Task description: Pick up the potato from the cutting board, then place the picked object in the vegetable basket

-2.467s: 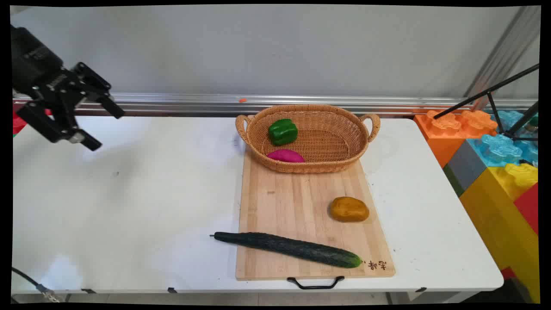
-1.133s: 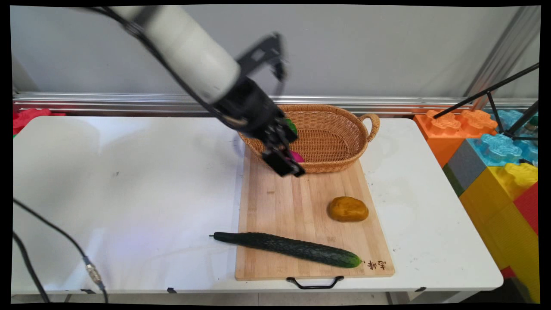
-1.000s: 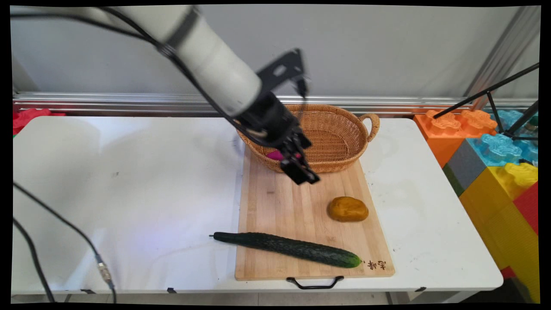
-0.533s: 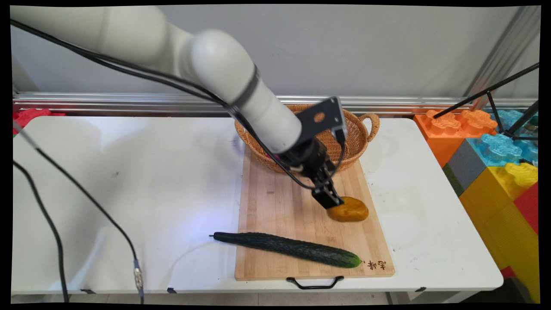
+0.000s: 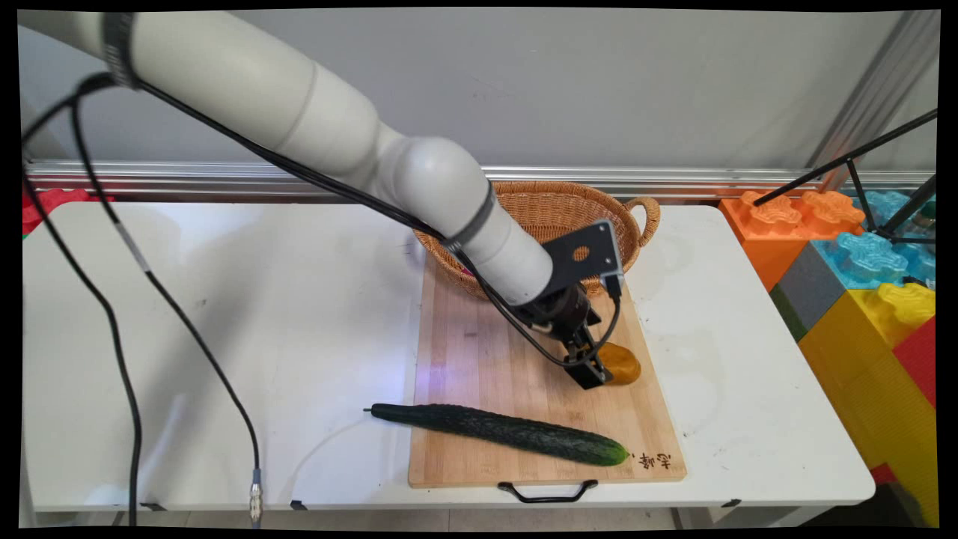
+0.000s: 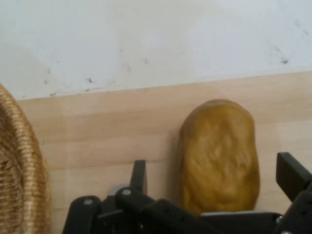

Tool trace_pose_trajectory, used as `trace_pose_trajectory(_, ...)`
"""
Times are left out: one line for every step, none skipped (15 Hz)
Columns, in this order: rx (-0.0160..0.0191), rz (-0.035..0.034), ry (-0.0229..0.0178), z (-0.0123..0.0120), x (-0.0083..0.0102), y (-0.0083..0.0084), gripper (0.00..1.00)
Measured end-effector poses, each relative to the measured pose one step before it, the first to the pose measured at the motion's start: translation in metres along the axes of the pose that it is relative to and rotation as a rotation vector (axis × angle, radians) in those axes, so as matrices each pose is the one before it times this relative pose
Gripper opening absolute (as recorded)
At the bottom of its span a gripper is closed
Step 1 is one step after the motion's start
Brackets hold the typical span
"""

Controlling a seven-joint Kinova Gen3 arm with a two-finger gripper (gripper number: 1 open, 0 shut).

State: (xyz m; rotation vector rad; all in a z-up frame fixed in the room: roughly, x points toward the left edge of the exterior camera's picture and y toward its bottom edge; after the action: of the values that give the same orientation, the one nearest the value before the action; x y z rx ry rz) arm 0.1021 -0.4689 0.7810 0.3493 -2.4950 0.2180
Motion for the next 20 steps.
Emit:
trace_pose_trajectory(0.00107, 0.00243, 0.00095, 0.00541, -0.00075, -0.00066, 1.0)
trace_pose_trajectory(0.00038, 0.00247, 0.00051, 0.00502, -0.00067, -0.0004, 1.0)
trace_pose_trajectory(-0.00063, 0.00383, 0.00003, 0.00751, -0.00103, -0.0004, 1.0)
trace_pose_trajectory(-0.00075, 0.00239, -0.00046, 0.00556, -0.00099, -0.00011, 1.0)
trace_pose_trajectory(-0.00118, 0.0016, -0.00028, 0.00348, -0.00058, 0.00006, 1.0)
trace_pose_trajectory(-0.00099, 0.00138, -0.00024, 0.0025, -0.0004, 0.00009, 1.0)
trace_pose_trajectory(-0.00215, 0.00314, 0.00035, 0.00297, -0.00035, 0.00028, 0.0)
trace_pose_trajectory(-0.00158, 0.00263, 0.00114, 0.0016, 0.00016, 0.00024, 0.0)
trace_pose_trajectory(-0.00306, 0.00083, 0.00107, 0.00156, 0.00011, 0.0004, 0.0)
trace_pose_trajectory(-0.00301, -0.00028, 0.0014, 0.00066, 0.00067, 0.00043, 0.0)
trace_pose_trajectory(-0.00401, -0.00252, 0.00198, -0.0009, 0.00088, 0.00055, 0.0)
trace_pose_trajectory(-0.00333, -0.00339, 0.00332, -0.00276, 0.00165, 0.00026, 0.0)
trace_pose_trajectory(-0.00213, -0.00255, 0.00332, -0.00305, 0.00201, 0.00014, 0.0)
trace_pose_trajectory(-0.00076, -0.00416, 0.00431, -0.00523, 0.00247, -0.00006, 0.0)
trace_pose_trajectory(0.00282, -0.00375, 0.00637, -0.0064, 0.00371, -0.00065, 0.0)
trace_pose_trajectory(0.00466, -0.00249, 0.00678, -0.00617, 0.00402, -0.00086, 0.0)
trace_pose_trajectory(0.00578, -0.00299, 0.00628, -0.00575, 0.00359, -0.00122, 0.0)
trace_pose_trajectory(0.00666, -0.00294, 0.00736, -0.00581, 0.00409, -0.00142, 0.0)
trace_pose_trajectory(0.00664, -0.00208, 0.00634, -0.00469, 0.00357, -0.00161, 0.0)
trace_pose_trajectory(0.01129, -0.00341, 0.01068, -0.0069, 0.0058, -0.00287, 0.0)
